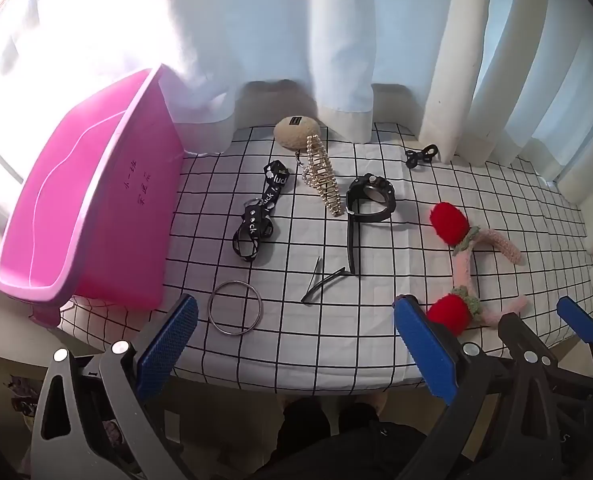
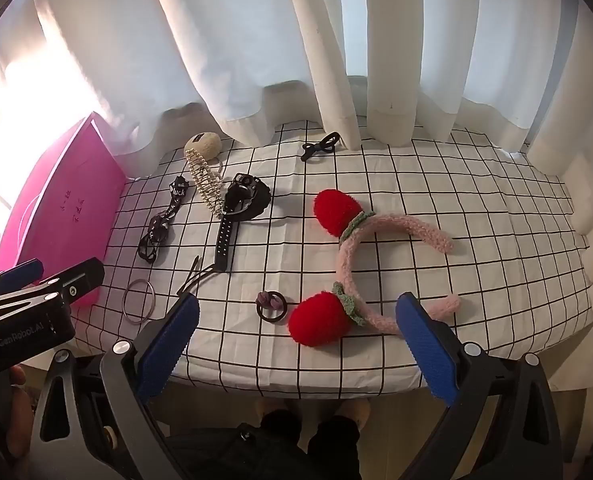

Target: Organize jewelry

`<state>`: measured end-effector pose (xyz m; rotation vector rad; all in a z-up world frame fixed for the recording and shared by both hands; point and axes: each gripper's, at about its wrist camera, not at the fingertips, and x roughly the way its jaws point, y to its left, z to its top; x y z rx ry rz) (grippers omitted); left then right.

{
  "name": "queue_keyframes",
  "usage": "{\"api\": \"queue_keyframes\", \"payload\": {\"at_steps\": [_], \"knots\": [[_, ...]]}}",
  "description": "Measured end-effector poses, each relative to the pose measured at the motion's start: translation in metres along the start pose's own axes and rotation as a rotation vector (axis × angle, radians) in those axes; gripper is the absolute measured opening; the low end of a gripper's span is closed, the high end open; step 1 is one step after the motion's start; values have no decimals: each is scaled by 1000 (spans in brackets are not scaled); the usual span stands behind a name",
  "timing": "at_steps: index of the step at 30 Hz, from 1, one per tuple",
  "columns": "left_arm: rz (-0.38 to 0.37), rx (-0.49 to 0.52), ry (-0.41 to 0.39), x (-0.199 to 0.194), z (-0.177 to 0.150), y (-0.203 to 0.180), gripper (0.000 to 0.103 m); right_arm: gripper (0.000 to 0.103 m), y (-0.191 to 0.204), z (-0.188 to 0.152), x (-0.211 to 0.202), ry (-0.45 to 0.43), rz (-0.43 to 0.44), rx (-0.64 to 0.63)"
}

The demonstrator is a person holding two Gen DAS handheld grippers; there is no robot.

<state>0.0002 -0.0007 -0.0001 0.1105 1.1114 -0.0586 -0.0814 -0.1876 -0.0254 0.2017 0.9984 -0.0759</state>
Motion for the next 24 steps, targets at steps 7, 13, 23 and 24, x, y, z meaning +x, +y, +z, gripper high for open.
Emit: {"api": "queue_keyframes", "payload": {"at_steps": [7,13,23,24], "knots": [[14,6,-5,0,2,-4,97,94,1,1,0,-1,-2,1],[2,-4,-10,-2,3,3,97,94,0,0,0,-2,-1,0],[6,-4,-8,0,2,3,97,94,0,0,0,-1,-1,1],[7,-3,-7,0,2,3,97,94,1,0,0,-1,-1,1]]}}
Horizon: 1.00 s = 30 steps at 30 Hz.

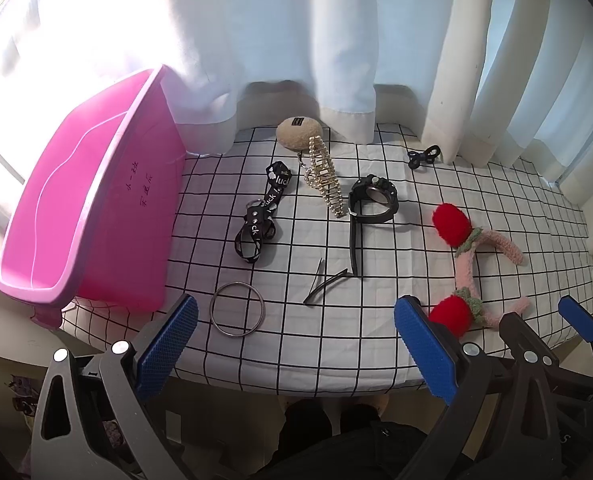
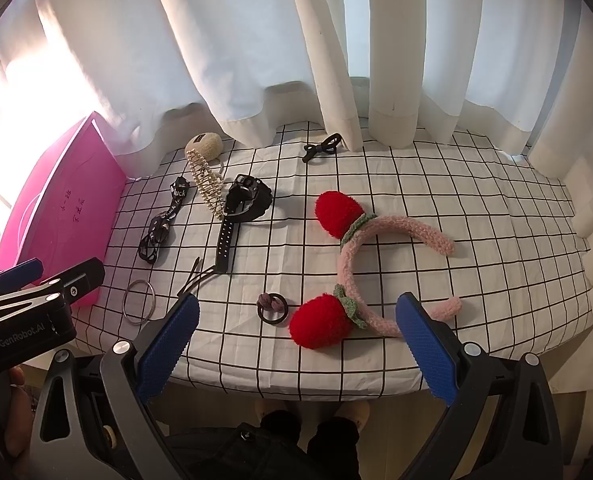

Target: Organize jewelry

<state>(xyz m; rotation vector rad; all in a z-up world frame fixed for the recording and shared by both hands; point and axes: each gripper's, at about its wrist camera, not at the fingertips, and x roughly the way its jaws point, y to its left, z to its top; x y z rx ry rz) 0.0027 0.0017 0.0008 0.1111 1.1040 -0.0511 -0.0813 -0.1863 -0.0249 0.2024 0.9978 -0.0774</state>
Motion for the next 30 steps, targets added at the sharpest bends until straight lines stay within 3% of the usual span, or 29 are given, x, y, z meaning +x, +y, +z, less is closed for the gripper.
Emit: {"api": "queue_keyframes", "payload": {"at_steps": [30], "knots": [[4,3,-1,-1,-4,-1,97,94,3,-1,0,-2,4,5]]}}
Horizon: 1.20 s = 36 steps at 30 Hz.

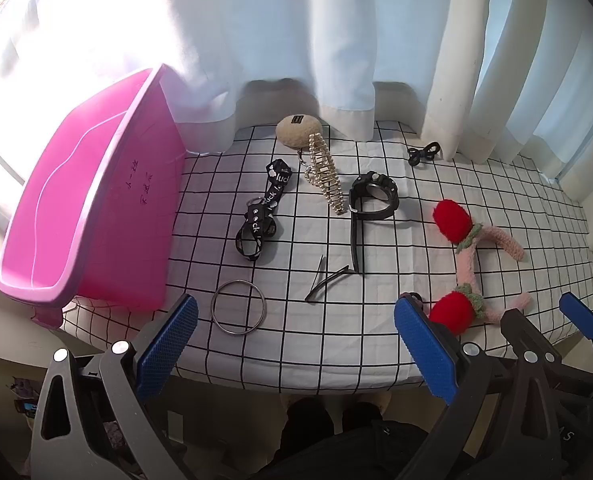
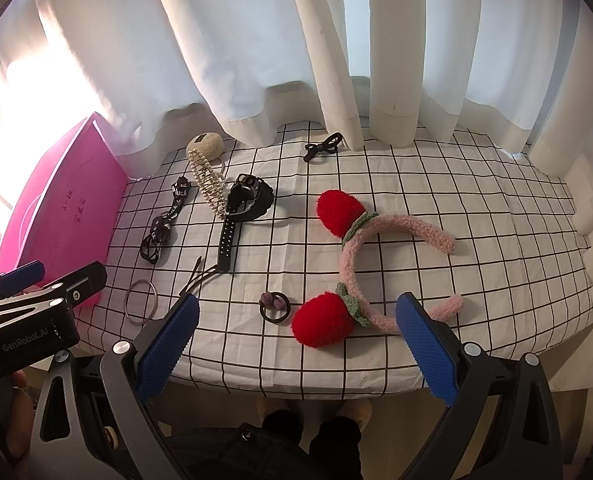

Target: Organize jewelry

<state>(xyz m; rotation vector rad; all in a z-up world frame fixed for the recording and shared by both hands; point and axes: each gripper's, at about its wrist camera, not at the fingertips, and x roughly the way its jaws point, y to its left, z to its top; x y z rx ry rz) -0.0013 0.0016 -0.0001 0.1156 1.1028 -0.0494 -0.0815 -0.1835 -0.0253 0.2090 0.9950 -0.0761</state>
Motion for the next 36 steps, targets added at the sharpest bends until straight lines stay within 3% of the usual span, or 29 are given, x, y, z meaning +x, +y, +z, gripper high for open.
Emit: {"api": "queue_keyframes", "payload": {"at_steps": [10,16,21,31,36], "knots": [[-13,5,22,6,-6,7,97,94,-1,-4,1,7,-1,18],[45,10,58,40,-17,24,97,94,-21,-22,15,24,-30,88],[18,-29,100,72,-35,53,97,94,-36,-48,33,54,-69,133],[13,-31,33,111,-57,78,97,94,-39,-56,66,-5,-87,89],[5,-133,46,131,-63,87,97,94,-46,-47,88,-12,-68,54]]}}
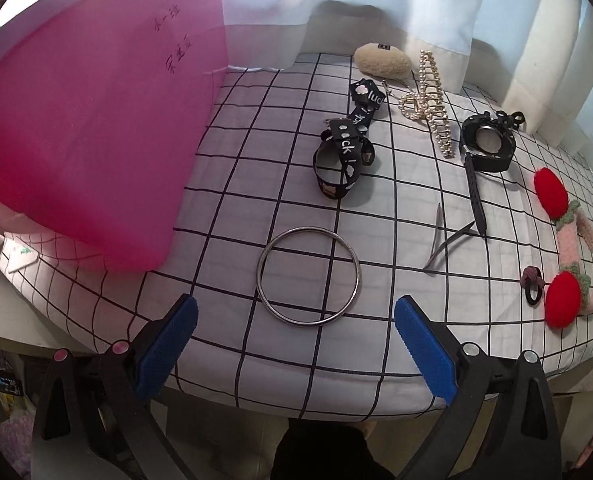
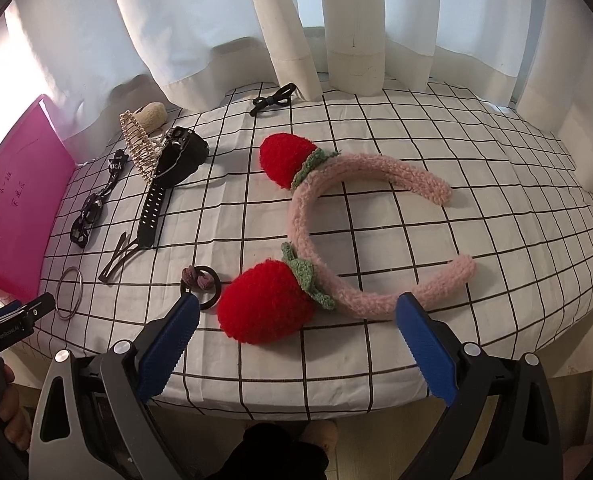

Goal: Organize jewelry
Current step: 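Move the left tool to the silver ring while the right tool approaches the pink headband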

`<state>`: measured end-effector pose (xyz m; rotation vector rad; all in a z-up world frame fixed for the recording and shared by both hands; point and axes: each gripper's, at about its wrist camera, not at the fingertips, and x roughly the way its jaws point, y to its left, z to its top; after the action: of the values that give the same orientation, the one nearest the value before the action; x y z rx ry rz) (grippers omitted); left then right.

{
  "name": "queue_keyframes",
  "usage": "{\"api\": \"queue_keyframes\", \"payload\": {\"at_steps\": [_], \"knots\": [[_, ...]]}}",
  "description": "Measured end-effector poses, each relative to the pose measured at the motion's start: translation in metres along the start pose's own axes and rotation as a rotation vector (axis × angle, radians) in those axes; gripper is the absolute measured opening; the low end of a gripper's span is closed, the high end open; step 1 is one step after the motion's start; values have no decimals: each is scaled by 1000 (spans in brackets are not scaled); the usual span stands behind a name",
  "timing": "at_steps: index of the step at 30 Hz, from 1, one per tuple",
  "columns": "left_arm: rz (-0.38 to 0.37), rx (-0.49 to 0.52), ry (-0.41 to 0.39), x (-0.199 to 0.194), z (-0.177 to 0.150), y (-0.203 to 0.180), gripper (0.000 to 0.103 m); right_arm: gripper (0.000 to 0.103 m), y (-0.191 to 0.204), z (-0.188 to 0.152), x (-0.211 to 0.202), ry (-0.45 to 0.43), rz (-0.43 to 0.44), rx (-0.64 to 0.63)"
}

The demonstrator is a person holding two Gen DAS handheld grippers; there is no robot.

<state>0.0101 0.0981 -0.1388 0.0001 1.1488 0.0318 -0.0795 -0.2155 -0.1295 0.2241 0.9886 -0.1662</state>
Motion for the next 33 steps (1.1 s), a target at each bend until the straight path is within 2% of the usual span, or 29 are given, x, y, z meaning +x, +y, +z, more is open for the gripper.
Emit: {"api": "queue_keyframes", "payload": {"at_steps": [2,6,9,15,26,30,33], "knots": [[-10,-36,13,10,-4,2,97,94,-4,2,8,-4,21,4],[42,-43,12,31,-7,-1,97,94,-7,8,22,-20,37,3],[46,-57,6,42,-5,-3,97,94,-5,13,31,-25,36,-29],[45,-49,-29,47,-3,-9,97,94,-8,16,46,-28,35,-31],[15,-49,-79,51,-1,-11,97,94,-8,24,78,34,-43,-62],[5,-32,-132,51,-5,-12,98,94,-7,28,88,53,-70,-78],[3,-21,-159,50,-8,-12,98,94,-5,28,89,35,-80,-93]]}}
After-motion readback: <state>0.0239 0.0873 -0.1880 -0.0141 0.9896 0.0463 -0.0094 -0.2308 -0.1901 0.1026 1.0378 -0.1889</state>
